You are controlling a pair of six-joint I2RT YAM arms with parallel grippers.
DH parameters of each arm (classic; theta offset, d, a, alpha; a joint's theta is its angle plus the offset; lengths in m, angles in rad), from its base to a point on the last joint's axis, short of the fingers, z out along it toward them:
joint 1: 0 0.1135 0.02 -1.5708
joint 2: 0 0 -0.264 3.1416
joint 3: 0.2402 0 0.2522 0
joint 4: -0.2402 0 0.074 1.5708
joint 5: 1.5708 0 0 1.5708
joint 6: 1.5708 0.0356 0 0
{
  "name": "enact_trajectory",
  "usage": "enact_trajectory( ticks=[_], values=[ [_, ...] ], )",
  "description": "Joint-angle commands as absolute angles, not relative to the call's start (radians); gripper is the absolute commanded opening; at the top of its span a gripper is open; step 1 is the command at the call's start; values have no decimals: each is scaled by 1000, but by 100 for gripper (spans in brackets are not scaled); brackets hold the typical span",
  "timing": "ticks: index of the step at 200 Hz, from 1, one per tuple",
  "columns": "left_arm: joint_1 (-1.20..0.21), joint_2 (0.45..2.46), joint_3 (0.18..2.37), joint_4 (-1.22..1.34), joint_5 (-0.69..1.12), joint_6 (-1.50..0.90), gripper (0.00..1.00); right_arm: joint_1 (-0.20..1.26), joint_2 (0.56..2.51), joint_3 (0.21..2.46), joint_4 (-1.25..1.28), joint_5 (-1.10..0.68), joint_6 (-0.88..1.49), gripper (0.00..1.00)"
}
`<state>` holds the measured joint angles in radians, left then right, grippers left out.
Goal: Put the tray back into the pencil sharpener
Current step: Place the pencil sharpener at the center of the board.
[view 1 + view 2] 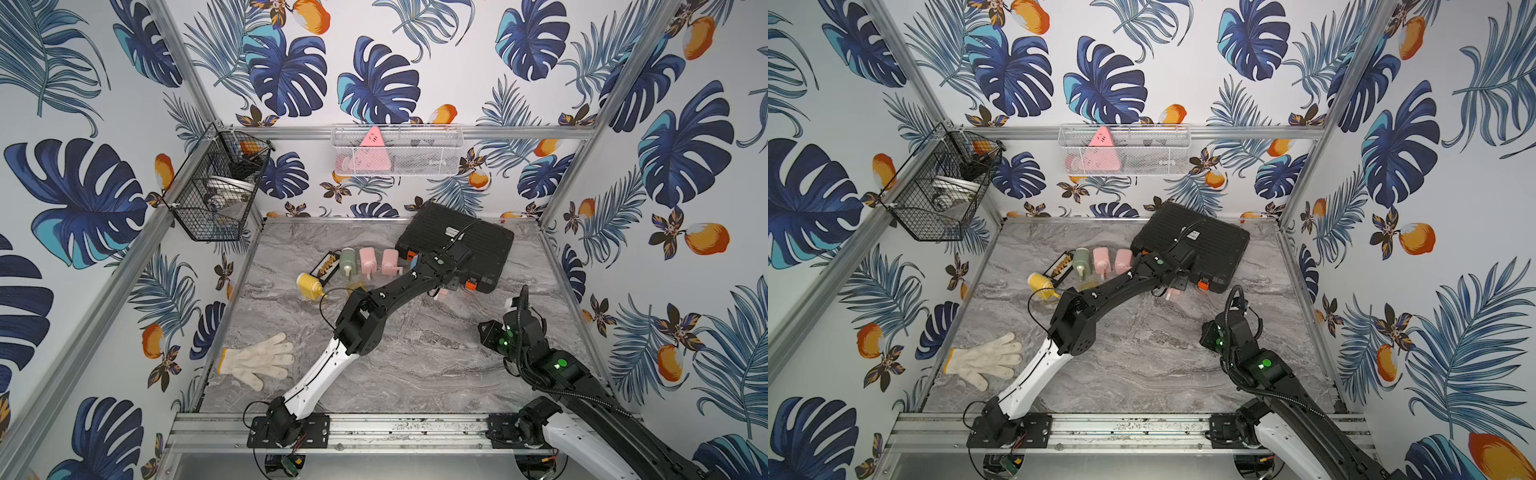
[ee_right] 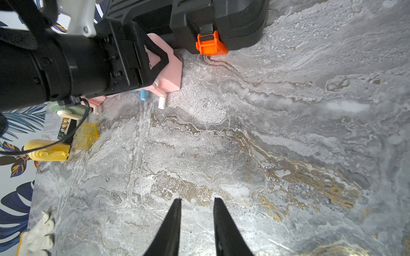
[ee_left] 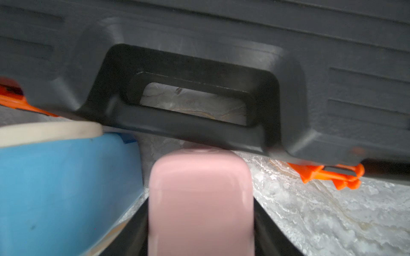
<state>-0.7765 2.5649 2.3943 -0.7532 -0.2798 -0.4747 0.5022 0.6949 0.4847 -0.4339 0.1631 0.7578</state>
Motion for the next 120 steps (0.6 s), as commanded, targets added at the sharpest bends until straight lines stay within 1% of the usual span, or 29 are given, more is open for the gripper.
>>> enact_trajectory(
  ticks=[1, 43, 61, 82, 120],
  values=[
    [-772, 2553, 2376, -673, -278, -484, 52, 503, 691, 488, -414, 172, 750, 29],
    [-773, 2516, 2342, -652, -272, -477, 69, 503, 695, 489, -413, 167, 751, 28],
    [-774, 2497, 2323, -639, -268, -477, 74, 503, 696, 489, -413, 164, 750, 28],
    [-777, 2476, 2308, -629, -263, -476, 76, 503, 695, 489, -414, 161, 752, 28],
    [-787, 2413, 2251, -603, -269, -470, 73, 503, 689, 486, -419, 167, 751, 28]
  ],
)
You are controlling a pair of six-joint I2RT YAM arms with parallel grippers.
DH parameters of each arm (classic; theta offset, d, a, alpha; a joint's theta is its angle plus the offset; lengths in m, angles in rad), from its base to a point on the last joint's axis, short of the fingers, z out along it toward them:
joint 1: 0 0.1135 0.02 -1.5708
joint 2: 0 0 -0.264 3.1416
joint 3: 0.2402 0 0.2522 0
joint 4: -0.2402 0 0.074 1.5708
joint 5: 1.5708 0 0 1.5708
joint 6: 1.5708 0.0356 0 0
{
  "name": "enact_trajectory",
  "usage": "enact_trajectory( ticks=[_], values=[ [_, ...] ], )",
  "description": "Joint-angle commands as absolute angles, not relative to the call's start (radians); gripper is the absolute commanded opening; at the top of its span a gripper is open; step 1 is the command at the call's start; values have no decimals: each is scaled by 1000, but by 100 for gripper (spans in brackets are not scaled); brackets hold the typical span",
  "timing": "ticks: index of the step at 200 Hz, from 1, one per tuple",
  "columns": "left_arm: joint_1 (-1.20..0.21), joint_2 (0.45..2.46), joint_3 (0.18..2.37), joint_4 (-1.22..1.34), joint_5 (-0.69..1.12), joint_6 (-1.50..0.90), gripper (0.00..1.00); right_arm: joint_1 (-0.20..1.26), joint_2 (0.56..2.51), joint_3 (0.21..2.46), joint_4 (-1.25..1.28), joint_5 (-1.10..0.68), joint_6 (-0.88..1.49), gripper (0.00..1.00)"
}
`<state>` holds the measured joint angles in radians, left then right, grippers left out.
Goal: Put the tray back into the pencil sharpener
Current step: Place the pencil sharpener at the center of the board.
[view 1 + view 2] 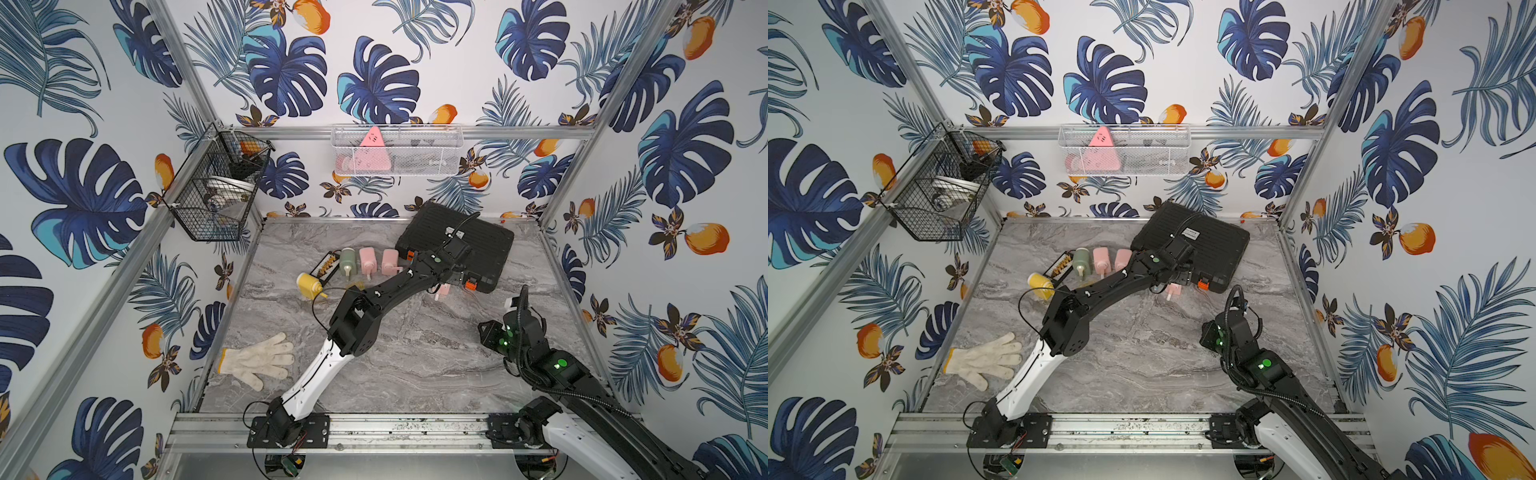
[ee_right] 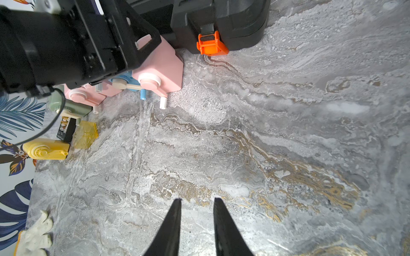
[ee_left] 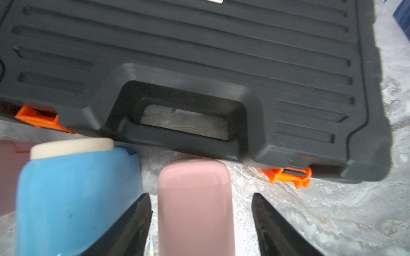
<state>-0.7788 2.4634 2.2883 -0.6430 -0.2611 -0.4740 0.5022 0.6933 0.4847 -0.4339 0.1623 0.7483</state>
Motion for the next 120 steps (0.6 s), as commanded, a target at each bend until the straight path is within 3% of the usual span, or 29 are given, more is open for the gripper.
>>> enact_trajectory(
  ticks=[1, 120],
  values=[
    [-787, 2409, 2248, -600, -270, -471, 73, 503, 689, 486, -419, 166, 750, 28],
    [-797, 1787, 1517, -202, -266, -249, 68, 505, 813, 560, -393, 89, 673, 26]
  ],
)
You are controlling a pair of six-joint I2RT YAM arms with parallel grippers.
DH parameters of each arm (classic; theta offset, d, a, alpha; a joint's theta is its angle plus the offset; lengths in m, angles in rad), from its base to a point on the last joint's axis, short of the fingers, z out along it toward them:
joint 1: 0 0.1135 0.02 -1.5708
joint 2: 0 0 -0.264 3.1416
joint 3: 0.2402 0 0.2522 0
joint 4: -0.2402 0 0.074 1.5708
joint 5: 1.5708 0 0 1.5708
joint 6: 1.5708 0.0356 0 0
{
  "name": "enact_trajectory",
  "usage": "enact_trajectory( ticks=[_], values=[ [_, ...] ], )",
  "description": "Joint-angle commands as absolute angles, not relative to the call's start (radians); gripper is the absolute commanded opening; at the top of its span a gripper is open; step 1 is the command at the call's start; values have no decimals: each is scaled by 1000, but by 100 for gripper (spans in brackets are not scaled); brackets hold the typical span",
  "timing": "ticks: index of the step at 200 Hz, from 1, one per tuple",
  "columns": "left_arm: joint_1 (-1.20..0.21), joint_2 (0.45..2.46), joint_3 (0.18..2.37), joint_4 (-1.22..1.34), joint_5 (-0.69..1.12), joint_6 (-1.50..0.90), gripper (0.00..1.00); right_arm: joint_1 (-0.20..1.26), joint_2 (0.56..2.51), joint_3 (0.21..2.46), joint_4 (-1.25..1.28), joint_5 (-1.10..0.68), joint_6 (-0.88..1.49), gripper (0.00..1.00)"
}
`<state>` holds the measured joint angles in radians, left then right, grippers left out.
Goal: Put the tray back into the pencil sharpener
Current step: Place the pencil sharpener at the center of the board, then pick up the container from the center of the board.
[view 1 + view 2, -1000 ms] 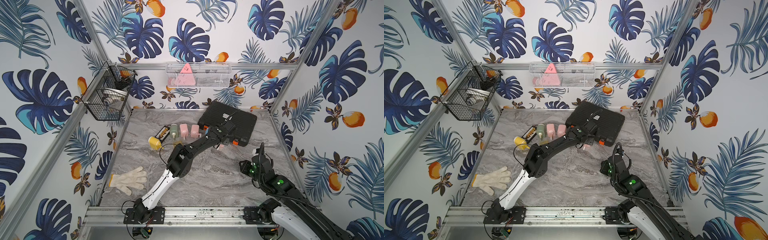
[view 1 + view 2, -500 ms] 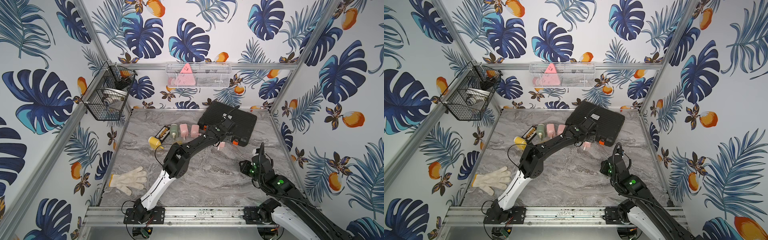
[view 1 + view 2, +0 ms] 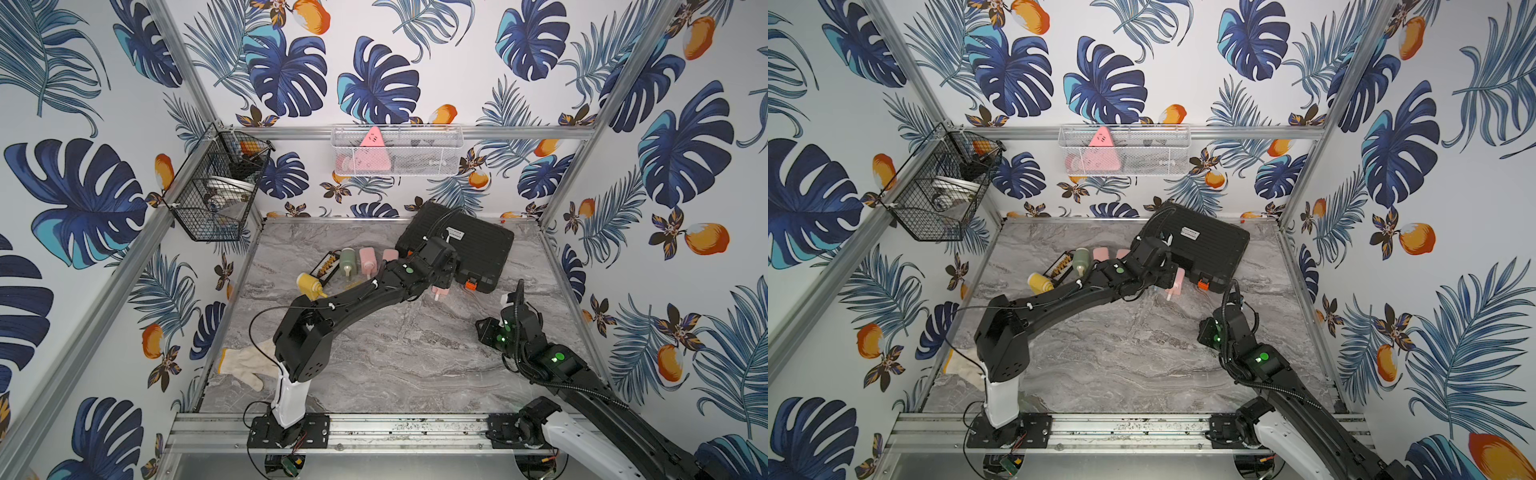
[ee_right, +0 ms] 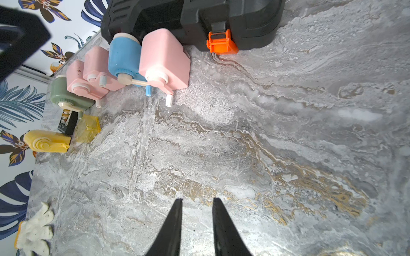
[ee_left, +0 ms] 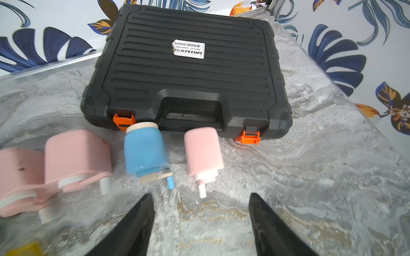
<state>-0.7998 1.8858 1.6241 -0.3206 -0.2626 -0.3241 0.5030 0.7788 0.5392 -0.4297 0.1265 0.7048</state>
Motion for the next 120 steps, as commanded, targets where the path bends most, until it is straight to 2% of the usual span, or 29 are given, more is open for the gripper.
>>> enact_trajectory(
  ticks=[1, 64, 120],
  values=[
    [-797, 1782, 1509, -200, -266, -247, 68, 506, 815, 560, -392, 88, 673, 26],
    [-722, 1435, 1131, -76, -330, -216, 54, 590, 951, 608, -344, 81, 686, 26],
    [-582, 1230, 983, -120, -336, -273, 52, 779, 1159, 714, -304, 179, 711, 27]
  ],
)
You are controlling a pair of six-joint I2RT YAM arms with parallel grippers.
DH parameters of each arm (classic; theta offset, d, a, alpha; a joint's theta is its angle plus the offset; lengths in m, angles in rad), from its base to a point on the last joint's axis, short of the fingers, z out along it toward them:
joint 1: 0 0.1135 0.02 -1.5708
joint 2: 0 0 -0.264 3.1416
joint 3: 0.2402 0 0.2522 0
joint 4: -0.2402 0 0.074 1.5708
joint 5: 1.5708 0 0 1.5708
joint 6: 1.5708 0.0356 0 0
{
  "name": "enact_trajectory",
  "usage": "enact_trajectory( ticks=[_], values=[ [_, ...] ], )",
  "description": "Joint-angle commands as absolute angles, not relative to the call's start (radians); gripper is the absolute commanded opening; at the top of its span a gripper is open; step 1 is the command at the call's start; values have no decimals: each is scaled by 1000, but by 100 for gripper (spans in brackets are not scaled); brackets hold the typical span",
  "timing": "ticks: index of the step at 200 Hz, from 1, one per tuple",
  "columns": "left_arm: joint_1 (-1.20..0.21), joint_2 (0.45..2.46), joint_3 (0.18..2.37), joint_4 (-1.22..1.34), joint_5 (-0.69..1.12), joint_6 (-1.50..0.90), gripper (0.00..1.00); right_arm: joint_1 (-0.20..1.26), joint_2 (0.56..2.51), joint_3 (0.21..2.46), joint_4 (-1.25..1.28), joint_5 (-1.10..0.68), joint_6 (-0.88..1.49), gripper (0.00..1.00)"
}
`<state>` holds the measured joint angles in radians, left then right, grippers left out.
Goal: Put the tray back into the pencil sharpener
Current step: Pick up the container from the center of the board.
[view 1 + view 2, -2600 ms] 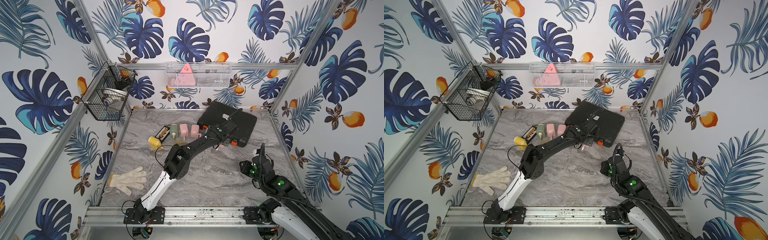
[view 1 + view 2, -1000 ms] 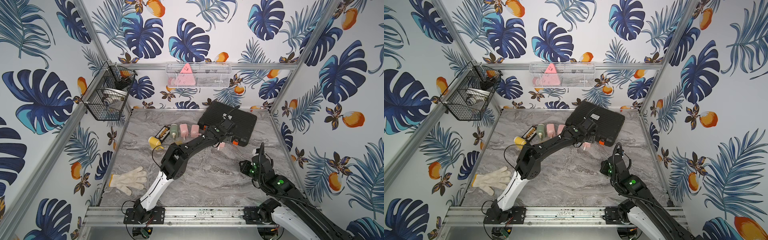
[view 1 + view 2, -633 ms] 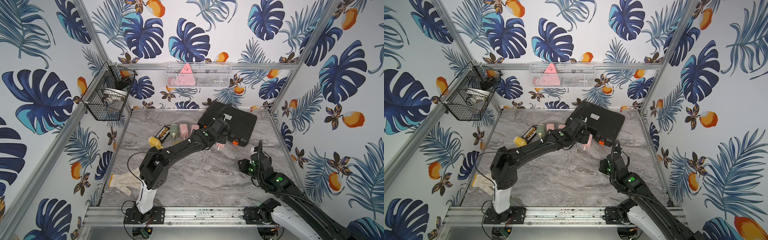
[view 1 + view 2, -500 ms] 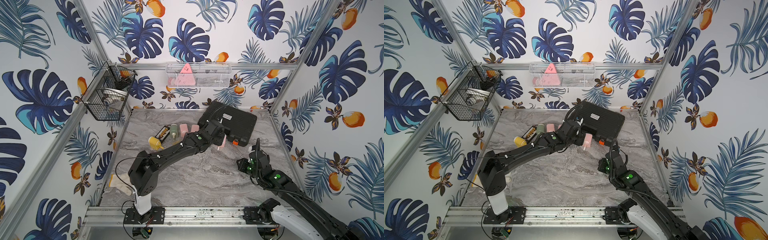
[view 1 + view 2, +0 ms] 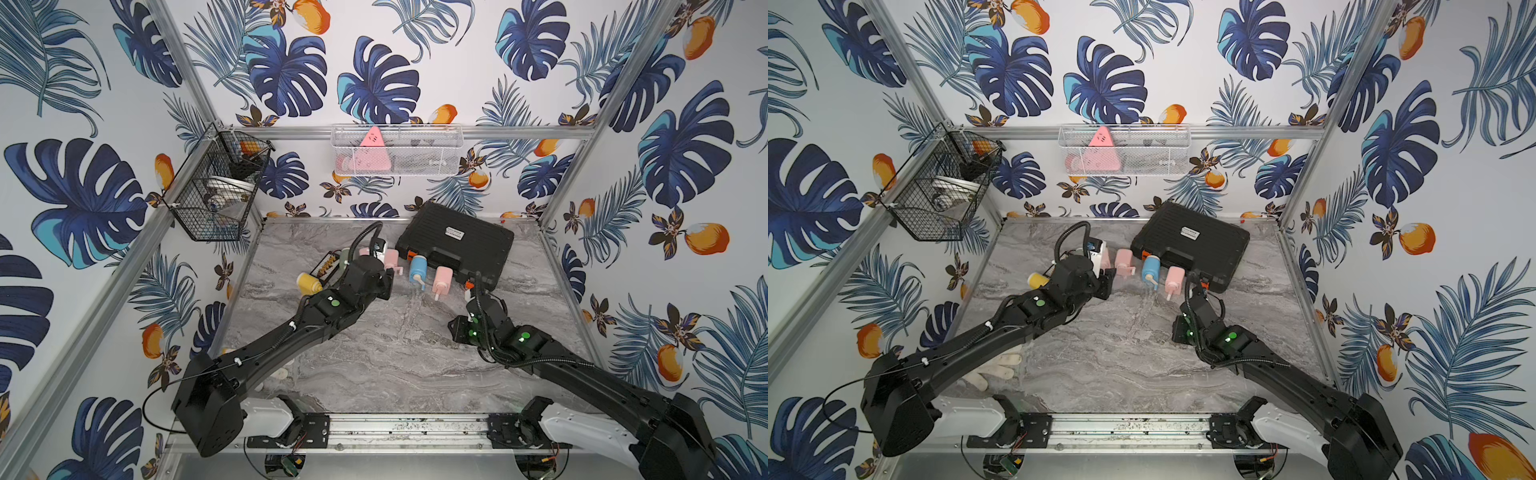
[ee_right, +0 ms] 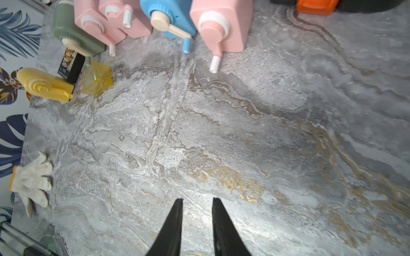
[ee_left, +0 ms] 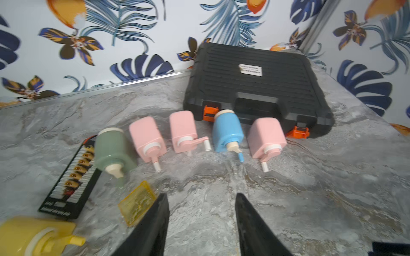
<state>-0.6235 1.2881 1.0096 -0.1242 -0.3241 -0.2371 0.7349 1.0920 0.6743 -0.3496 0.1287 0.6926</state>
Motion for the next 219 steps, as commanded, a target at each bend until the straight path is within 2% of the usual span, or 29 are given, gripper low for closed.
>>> enact_trajectory(
  ticks=[1, 83, 143, 219],
  values=[
    [-579, 1227, 982, -122, -336, -274, 52, 781, 1163, 716, -303, 180, 712, 27],
    [-401, 1058, 895, -137, -391, -333, 50, 885, 1491, 935, -308, 174, 672, 30],
    [-386, 1014, 879, -134, -430, -339, 51, 902, 1742, 1127, -301, 139, 639, 34],
    [-371, 989, 860, -114, -463, -328, 51, 898, 2045, 1493, -338, 174, 559, 36]
  ],
)
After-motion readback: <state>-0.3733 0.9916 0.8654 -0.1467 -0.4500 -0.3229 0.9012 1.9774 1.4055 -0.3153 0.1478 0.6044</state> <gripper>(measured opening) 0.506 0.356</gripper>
